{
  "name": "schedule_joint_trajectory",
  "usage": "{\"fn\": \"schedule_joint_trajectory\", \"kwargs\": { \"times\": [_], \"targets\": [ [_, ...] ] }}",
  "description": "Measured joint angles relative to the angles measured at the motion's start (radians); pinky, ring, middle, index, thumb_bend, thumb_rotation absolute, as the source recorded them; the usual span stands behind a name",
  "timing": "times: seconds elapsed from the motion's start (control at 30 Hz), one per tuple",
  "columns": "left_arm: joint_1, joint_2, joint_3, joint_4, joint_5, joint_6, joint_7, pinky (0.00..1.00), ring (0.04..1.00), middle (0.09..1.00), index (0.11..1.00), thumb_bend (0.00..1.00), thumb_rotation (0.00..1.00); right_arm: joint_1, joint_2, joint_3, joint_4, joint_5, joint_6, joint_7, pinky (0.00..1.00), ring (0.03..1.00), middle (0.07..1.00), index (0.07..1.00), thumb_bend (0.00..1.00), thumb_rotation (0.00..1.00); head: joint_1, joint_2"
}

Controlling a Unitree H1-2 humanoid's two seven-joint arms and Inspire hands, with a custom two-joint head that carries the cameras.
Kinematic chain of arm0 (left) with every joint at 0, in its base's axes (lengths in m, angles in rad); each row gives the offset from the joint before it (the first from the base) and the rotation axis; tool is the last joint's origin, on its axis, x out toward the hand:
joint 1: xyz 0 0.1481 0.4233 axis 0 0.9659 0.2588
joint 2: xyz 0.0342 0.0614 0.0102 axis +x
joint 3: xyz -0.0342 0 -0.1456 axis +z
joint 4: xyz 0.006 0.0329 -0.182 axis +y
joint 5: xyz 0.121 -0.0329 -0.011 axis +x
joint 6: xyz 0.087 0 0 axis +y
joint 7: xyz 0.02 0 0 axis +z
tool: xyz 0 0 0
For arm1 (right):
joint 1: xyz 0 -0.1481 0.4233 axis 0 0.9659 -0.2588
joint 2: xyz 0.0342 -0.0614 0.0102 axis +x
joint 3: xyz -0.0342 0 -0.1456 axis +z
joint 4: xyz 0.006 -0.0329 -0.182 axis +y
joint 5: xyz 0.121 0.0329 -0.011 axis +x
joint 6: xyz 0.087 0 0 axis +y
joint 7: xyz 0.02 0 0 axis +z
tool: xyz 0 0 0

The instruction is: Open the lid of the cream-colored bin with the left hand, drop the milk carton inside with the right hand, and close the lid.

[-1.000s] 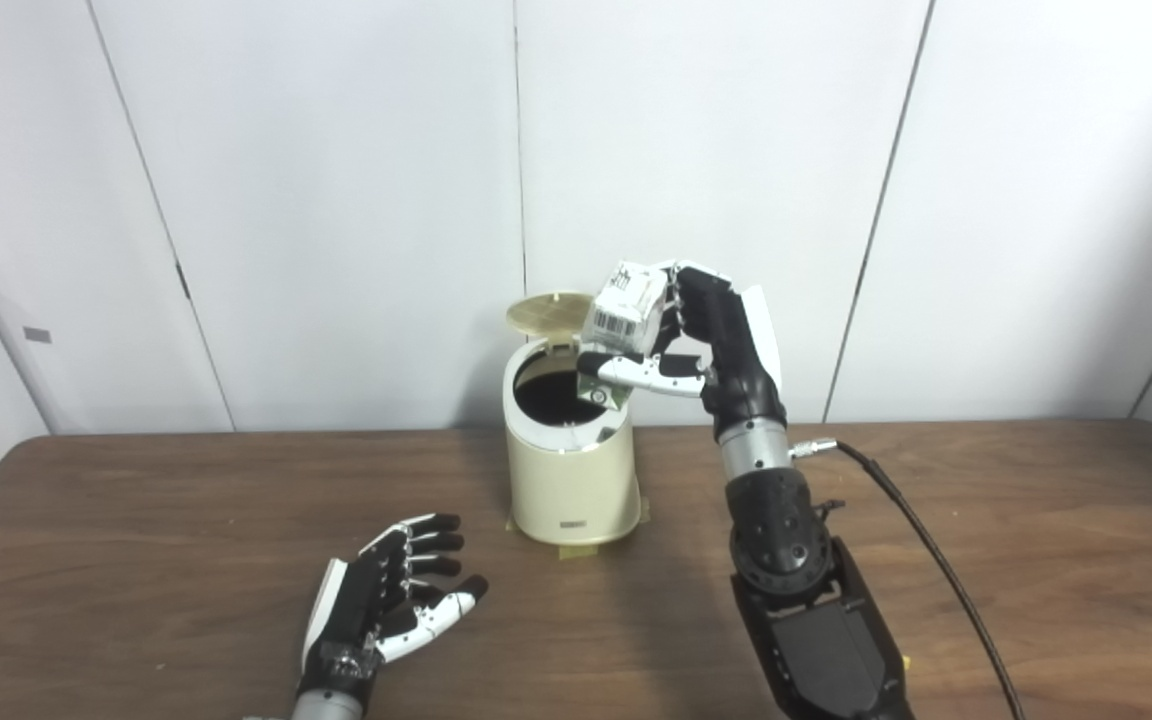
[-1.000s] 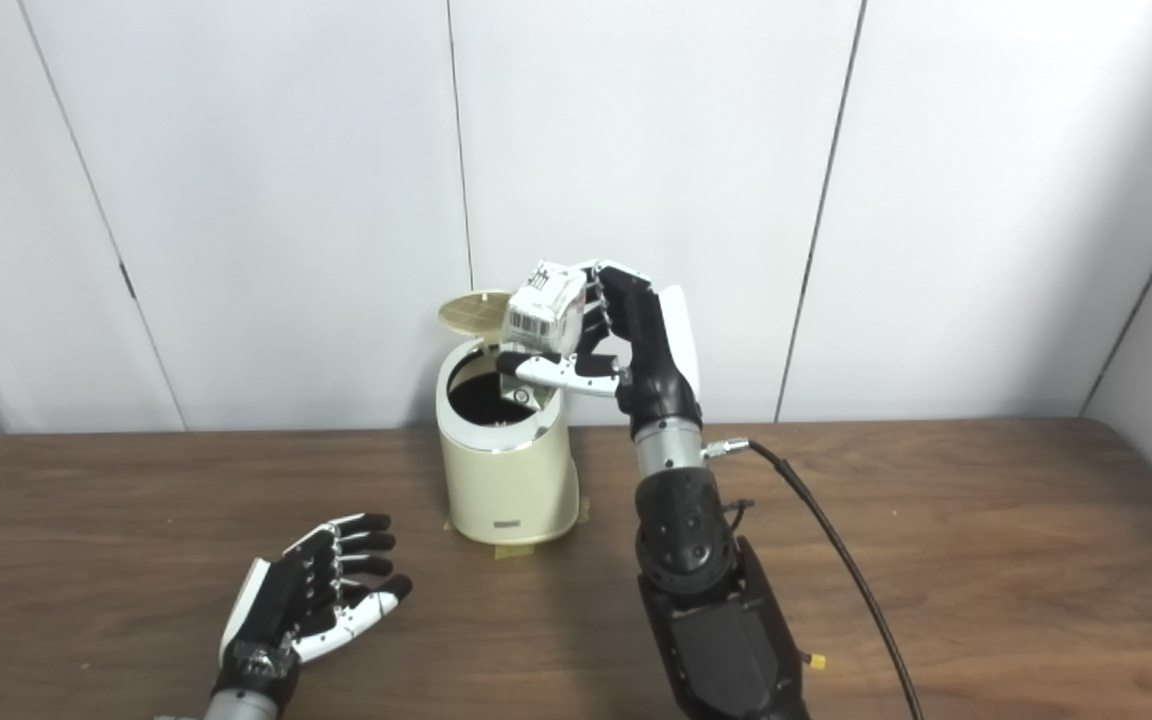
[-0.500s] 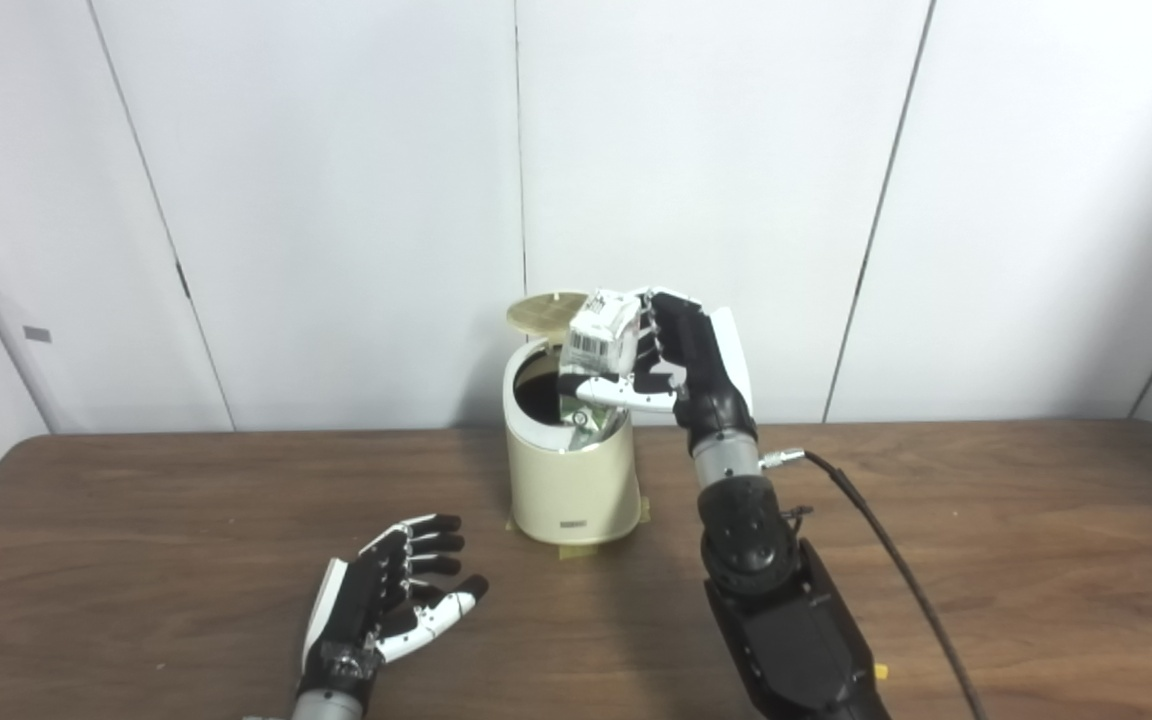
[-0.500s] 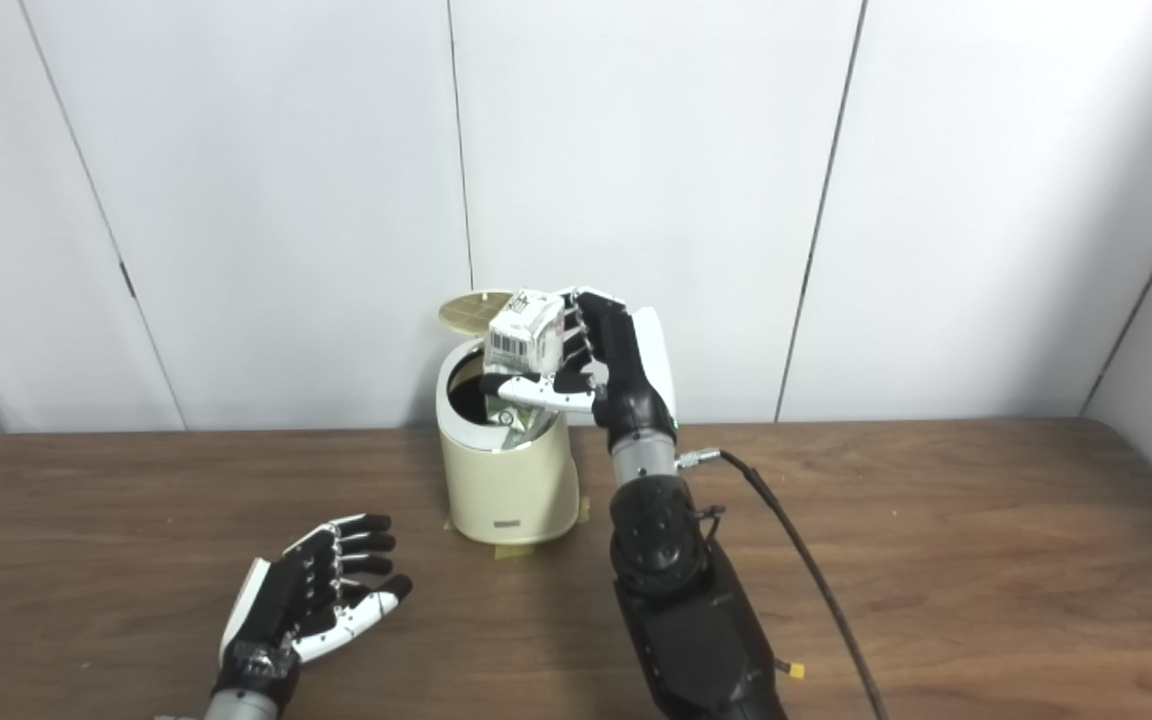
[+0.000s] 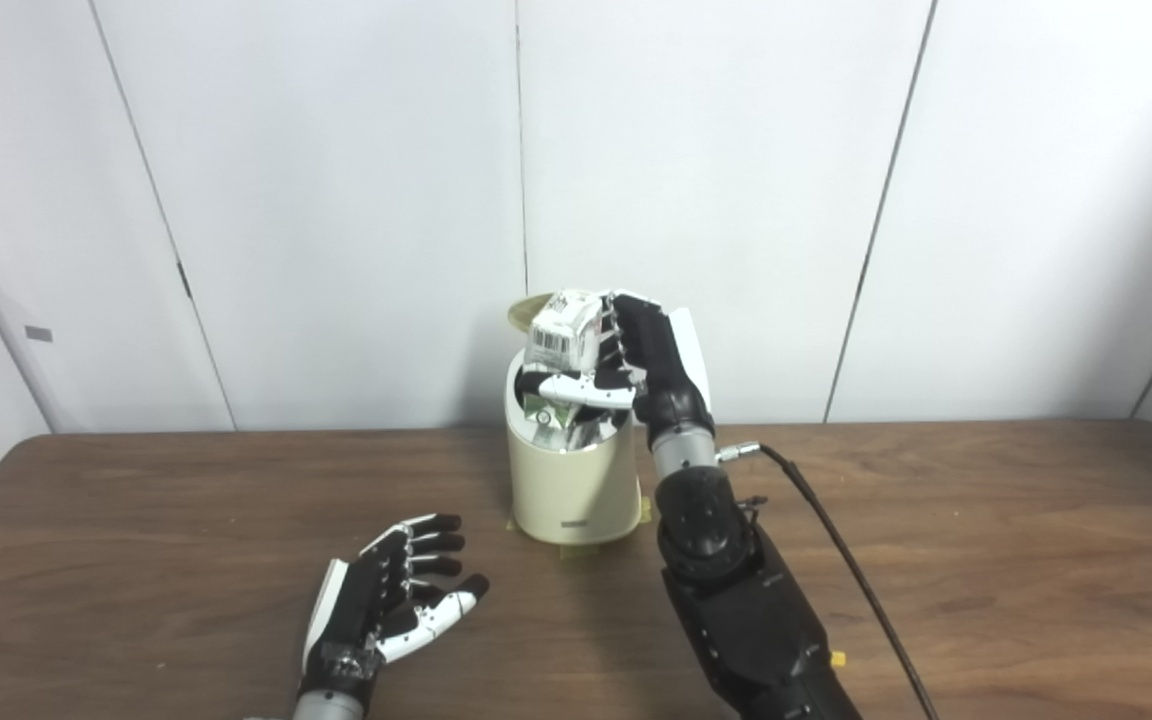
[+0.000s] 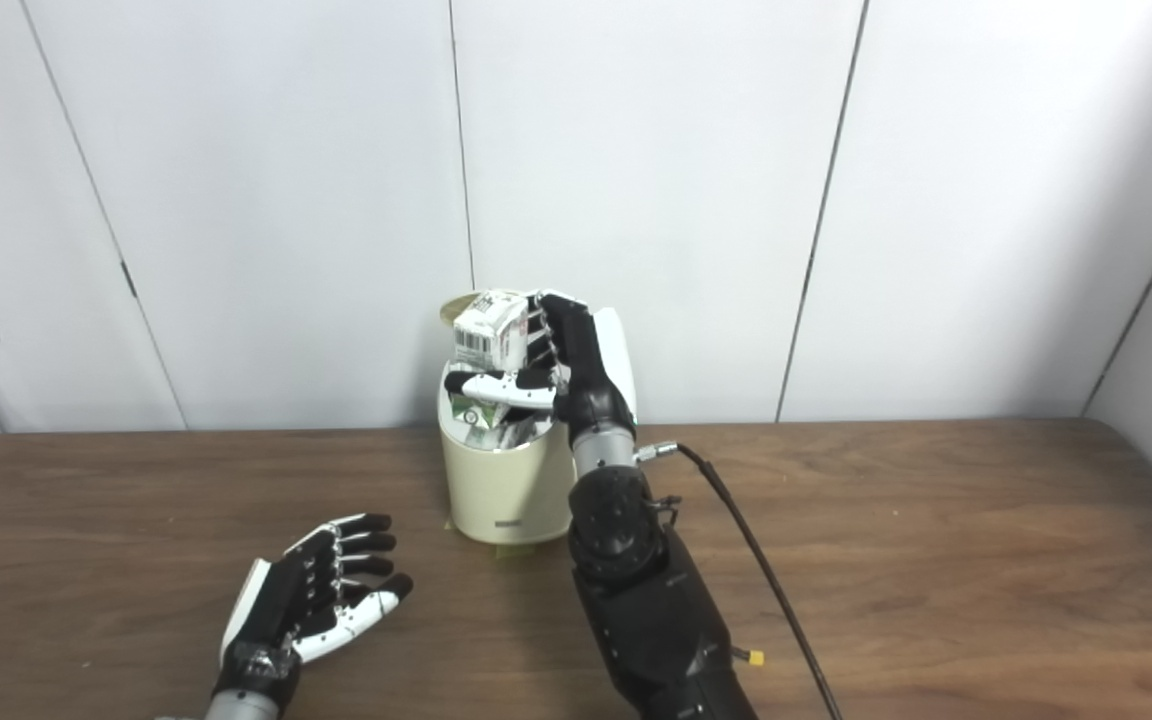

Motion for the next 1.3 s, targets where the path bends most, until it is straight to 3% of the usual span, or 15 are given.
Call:
{"fn": "schedule_joint_trajectory", "kwargs": {
  "times": [0.77, 1.3],
  "targets": [
    [0.015, 0.0, -0.006, -0.028, 0.004, 0.016, -0.001, 0.57, 0.647, 0.709, 0.723, 0.61, 0.09, -0.04, -0.006, 0.008, 0.095, -0.001, -0.024, -0.037, 0.27, 0.33, 0.45, 0.51, 0.53, 0.0, 0.006, 0.017],
    [0.016, 0.008, -0.005, -0.029, -0.005, 0.017, -0.007, 0.52, 0.618, 0.705, 0.722, 0.6, 0.06, -0.029, -0.075, 0.079, 0.125, -0.113, -0.208, -0.118, 0.29, 0.35, 0.46, 0.502, 0.53, 0.0, -0.012, 0.018]
  ]
}}
